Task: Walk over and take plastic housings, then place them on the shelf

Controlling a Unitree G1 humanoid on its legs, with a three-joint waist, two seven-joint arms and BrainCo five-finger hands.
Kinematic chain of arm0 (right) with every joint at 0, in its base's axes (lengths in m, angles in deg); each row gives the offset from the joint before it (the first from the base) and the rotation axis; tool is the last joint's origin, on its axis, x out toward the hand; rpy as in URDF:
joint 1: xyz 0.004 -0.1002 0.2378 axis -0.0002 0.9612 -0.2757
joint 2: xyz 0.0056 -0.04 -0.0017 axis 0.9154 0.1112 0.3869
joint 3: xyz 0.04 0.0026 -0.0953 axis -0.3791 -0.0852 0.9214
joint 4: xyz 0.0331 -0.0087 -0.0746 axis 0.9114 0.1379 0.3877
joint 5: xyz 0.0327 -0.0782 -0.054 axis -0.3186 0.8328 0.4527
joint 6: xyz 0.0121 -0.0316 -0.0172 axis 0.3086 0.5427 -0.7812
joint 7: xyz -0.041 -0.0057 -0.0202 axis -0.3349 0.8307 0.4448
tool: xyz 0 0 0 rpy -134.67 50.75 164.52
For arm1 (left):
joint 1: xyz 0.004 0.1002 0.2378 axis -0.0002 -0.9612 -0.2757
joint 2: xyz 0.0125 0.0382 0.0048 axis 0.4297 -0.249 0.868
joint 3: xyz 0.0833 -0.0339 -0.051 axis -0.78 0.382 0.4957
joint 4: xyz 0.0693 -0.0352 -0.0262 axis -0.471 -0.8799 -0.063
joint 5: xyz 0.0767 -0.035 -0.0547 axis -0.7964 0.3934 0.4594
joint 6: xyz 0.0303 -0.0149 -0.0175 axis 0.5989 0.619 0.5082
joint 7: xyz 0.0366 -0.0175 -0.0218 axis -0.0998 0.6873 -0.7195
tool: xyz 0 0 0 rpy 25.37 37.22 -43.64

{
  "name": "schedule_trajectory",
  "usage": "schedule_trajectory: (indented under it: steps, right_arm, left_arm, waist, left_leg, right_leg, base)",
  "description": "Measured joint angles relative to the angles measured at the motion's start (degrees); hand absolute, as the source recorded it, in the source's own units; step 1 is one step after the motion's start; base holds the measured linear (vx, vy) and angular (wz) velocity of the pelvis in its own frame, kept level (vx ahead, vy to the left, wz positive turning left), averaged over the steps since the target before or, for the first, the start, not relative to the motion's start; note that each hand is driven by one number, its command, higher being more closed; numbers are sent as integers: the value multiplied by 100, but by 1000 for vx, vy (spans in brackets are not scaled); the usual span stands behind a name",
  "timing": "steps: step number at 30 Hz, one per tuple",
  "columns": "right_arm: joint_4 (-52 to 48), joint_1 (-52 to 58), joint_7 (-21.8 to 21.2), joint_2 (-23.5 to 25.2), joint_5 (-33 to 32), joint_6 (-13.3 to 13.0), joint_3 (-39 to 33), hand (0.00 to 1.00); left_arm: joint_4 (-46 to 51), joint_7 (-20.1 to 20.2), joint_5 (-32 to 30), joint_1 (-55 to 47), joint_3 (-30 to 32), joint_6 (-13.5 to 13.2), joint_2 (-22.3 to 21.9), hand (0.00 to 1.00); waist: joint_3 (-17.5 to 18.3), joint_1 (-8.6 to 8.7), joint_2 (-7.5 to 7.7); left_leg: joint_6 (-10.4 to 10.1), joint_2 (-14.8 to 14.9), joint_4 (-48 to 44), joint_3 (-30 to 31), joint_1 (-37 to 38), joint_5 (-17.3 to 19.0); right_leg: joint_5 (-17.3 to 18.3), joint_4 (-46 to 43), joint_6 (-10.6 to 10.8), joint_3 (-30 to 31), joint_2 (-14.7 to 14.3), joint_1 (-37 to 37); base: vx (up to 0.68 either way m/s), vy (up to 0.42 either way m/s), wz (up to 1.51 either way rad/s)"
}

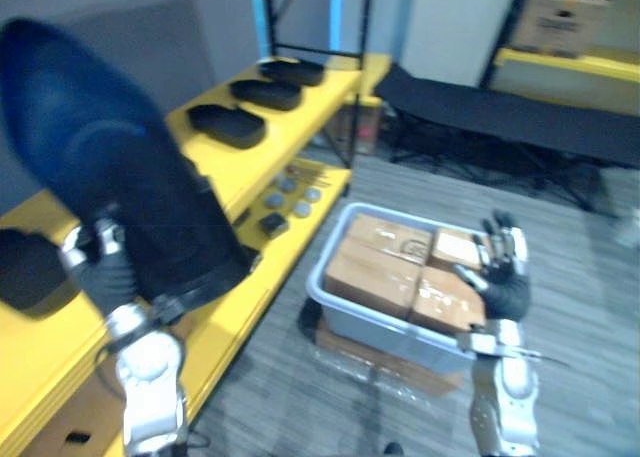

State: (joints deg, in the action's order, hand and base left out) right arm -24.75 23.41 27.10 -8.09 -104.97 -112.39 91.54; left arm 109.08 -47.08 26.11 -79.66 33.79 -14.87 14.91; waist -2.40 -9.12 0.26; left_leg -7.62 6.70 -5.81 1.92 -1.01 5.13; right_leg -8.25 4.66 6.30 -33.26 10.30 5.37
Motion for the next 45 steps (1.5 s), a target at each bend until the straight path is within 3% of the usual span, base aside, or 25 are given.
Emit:
schedule_trajectory:
  steps: [3,7,11,13,15,16,21,24,26,27,29,30,33,34,38,42,43,45]
  right_arm:
    - [199,-157,180,52,173,28,250,0]
    - [253,-482,283,119,315,39,639,0]
    - [284,-639,353,206,318,252,864,0]
    - [287,-608,368,202,317,371,877,0]
    - [280,-531,524,167,337,410,823,0]
    - [289,-401,662,90,422,450,706,0]
    - [424,-320,737,36,689,562,642,0]
    - [444,-301,712,23,751,535,506,0]
    - [412,-153,742,0,757,498,280,0]
    - [406,-12,789,-10,754,487,128,0]
    - [329,314,889,-13,751,455,-65,0]
    - [147,770,921,-15,747,321,-285,0]
    - [126,1011,890,-55,741,163,-403,0]
    - [117,981,828,-104,746,66,-391,0]
    - [51,726,735,-140,775,-57,-294,0]
    - [15,596,772,-147,817,-303,-333,0]
    - [15,582,803,-140,819,-309,-364,0]
    - [13,546,1030,-76,891,-309,-363,0]
  left_arm:
    - [-1,-127,255,-866,912,-133,-413,100]
    - [-26,-154,825,-1448,1927,-673,-846,100]
    - [-26,27,1095,-1458,1963,-1044,-853,100]
    - [-23,232,1144,-1410,1894,-1152,-847,100]
    - [7,504,1128,-1333,1734,-1195,-837,100]
    - [15,689,1110,-1258,1557,-1194,-828,100]
    - [17,956,1197,-1228,1440,-1103,-807,100]
    - [75,1013,1387,-1194,1172,-1117,-743,100]
    - [71,1163,1392,-1065,846,-1116,-599,100]
    - [63,1322,1393,-940,655,-1116,-449,100]
    - [15,1515,1455,-786,449,-1117,-261,100]
    - [-8,1632,1564,-762,305,-1116,-139,100]
    - [26,1614,1567,-802,302,-1115,-98,100]
    - [50,1587,1591,-930,286,-1111,-100,100]
    - [54,1517,1618,-945,68,-1106,-98,100]
    - [54,1362,1606,-648,95,-1169,-76,100]
    - [55,1346,1604,-588,129,-1192,-48,100]
    - [104,1334,1596,-444,407,-1217,144,100]
  waist:
    - [-112,-517,85]
    - [-148,-1091,215]
    - [-139,-1209,285]
    - [-159,-1196,317]
    - [-228,-1008,386]
    - [-302,-893,345]
    - [-483,-974,359]
    - [-526,-880,288]
    - [-566,-685,228]
    - [-615,-524,241]
    - [-645,-360,254]
    - [-772,-252,104]
    - [-945,-248,19]
    - [-1048,-266,20]
    - [-1276,-263,-25]
    - [-1617,-252,83]
    - [-1677,-252,100]
    - [-1802,-302,354]
  left_leg:
    - [31,-232,-27,563,-37,-3]
    - [91,-466,-80,1031,-136,30]
    - [119,-624,-315,1377,-438,117]
    - [146,-699,-449,1536,-674,121]
    - [236,-762,-627,1399,-947,73]
    - [217,-705,-706,1108,-1115,-51]
    - [338,-963,-678,1333,-1251,-260]
    - [353,-1007,-649,1579,-1194,-306]
    - [295,-1062,-417,2021,-1168,-496]
    - [239,-1086,-170,2353,-1105,-681]
    - [130,-1112,54,2743,-1099,-870]
    - [139,-1063,175,2861,-1102,-987]
    - [125,-986,230,2560,-1107,-1143]
    - [53,-996,236,2436,-1130,-1231]
    - [52,-934,221,2248,-1398,-1299]
    - [45,-945,-207,1819,-1836,-1278]
    - [65,-951,-379,1728,-1896,-1238]
    - [464,-1085,-1440,1094,-2203,-726]
  right_leg:
    - [158,1,164,-572,140,366]
    - [269,-1,270,-1043,265,604]
    - [361,-31,299,-1412,290,677]
    - [431,-173,331,-1693,333,702]
    - [430,-260,375,-2207,380,896]
    - [429,-355,376,-2477,423,1068]
    - [315,-764,239,-2442,698,1077]
    - [362,-1177,96,-1820,725,1052]
    - [726,-1497,-325,-1018,586,974]
    - [1069,-1636,-569,-369,372,962]
    - [1247,-1843,-570,314,207,963]
    - [1434,-2250,-334,666,136,897]
    - [1740,-2498,-179,665,194,871]
    - [1986,-2510,-105,668,271,830]
    - [2424,-2305,-133,669,269,625]
    - [2932,-2000,-71,604,288,611]
    - [2993,-2025,-137,559,331,650]
    - [3115,-1954,-350,477,433,906]
  base:
    - [73,22,102]
    - [60,27,66]
    - [29,4,46]
    - [50,15,75]
    - [85,48,139]
    - [96,172,162]
    - [106,167,72]
    - [87,111,43]
    - [107,79,109]
    - [49,-24,135]
    - [4,-17,129]
    - [-29,-8,86]
    - [-45,-48,27]
    - [-51,-58,-30]
    - [-69,-32,-28]
    - [-68,-3,1]
    - [-18,69,32]
    - [124,72,20]
